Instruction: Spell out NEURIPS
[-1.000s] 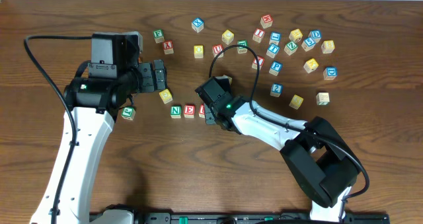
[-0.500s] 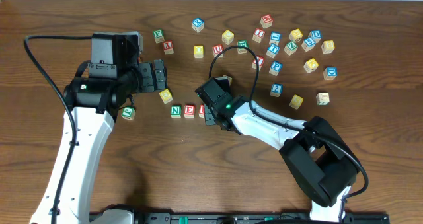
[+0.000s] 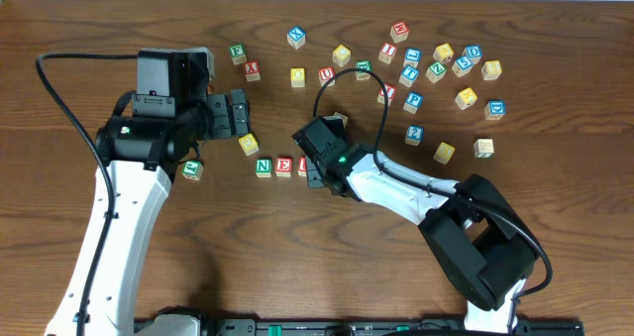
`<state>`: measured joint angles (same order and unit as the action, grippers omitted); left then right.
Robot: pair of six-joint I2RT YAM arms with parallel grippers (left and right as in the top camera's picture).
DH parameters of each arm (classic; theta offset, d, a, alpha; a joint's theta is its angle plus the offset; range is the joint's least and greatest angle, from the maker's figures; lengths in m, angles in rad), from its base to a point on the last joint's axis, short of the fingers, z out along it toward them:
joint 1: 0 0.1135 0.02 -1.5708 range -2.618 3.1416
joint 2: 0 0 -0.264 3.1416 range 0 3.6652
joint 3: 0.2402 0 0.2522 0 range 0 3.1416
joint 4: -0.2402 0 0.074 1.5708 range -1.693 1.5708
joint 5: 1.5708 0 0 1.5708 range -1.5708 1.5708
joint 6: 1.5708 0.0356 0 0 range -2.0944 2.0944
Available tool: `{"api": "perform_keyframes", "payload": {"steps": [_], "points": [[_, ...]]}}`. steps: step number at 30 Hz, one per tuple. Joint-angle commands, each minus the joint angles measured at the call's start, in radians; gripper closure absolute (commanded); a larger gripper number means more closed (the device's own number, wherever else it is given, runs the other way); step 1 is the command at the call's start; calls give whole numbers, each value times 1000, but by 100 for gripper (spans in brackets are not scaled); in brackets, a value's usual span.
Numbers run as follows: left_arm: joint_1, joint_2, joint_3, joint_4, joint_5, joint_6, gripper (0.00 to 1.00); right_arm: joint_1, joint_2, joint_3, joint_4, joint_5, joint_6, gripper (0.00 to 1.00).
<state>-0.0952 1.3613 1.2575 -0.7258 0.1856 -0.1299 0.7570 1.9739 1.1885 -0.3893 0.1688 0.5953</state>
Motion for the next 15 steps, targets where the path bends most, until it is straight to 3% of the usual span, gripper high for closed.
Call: {"api": "perform_keyframes", "payload": {"steps": [1,15], "points": [[2,-9,23,0,6,6,2,14,40,-18,-23,-22,18,66],[2,-9,23,0,5,6,2,2,40,-18,-31,-22,17,59]]}}
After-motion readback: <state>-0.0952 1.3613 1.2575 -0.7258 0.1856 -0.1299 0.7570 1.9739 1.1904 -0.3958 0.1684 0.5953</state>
